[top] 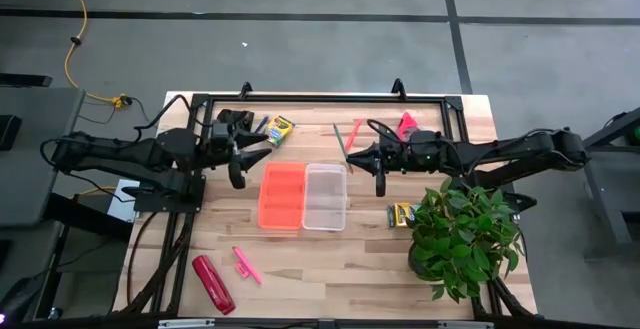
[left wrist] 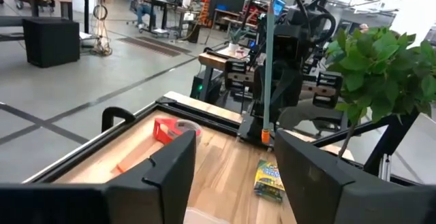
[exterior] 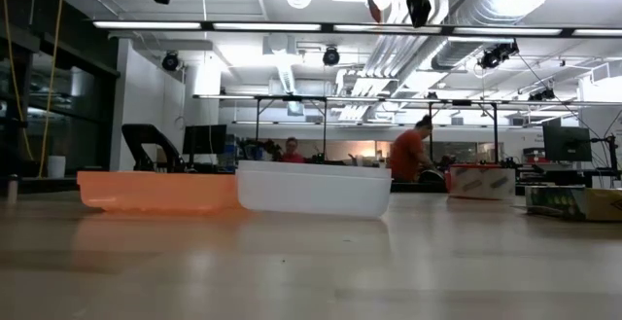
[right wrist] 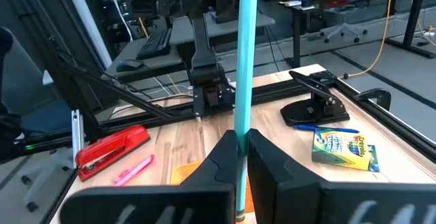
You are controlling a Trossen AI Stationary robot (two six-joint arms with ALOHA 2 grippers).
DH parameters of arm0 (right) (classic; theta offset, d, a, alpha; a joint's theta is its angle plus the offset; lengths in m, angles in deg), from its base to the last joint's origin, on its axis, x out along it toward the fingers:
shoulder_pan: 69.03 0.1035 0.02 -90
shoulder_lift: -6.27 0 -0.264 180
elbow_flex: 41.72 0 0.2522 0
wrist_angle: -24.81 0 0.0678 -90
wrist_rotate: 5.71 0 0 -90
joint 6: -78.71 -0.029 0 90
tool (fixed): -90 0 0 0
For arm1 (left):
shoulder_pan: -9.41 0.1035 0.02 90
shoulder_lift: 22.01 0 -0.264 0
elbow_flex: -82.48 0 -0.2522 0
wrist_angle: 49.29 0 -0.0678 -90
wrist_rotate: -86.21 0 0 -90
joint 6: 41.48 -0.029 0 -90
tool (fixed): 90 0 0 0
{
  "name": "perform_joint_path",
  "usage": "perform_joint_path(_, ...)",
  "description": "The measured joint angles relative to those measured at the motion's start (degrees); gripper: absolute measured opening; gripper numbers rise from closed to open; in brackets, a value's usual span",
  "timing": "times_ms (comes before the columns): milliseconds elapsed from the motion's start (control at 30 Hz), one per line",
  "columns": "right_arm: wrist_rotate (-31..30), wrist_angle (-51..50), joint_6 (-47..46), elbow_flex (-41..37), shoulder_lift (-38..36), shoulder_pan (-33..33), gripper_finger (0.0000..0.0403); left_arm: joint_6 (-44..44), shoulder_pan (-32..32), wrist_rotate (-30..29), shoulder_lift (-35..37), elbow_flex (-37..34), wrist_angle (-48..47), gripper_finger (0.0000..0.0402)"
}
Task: Pack school essentials
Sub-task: Put the light blue pencil in the supply box
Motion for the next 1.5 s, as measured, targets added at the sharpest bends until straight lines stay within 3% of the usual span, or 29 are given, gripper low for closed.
perform_joint_path(233,0.7,0.1,0.2,0.0,0.0,0.0,0.0,0.0,0.0,0.8,-0.2,0.0,0.4,0.0194)
perform_joint_path(400,1.9,1.7,-0.1,0.2,1.7,0.0,0.0,-1.3,0.0,7.1,-2.6,0.0,6.6,0.0194)
perform_joint_path(667,3.3,19.7,-1.3,0.2,11.0,0.8,0.0,-2.5,0.0,8.2,-13.8,0.0,19.4,0.0194)
perform_joint_path(867,4.3,26.9,-4.0,0.2,15.7,1.4,0.0,-2.6,0.0,9.7,-20.4,0.0,30.6,0.0194)
perform_joint_path(1200,4.8,20.2,-1.9,7.6,20.8,1.8,0.0,-3.4,0.0,13.0,-28.1,4.6,34.1,0.0193)
perform_joint_path(1500,5.5,20.3,-1.9,8.0,21.0,1.4,0.0,-4.9,0.0,13.9,-29.0,6.2,31.7,0.0191)
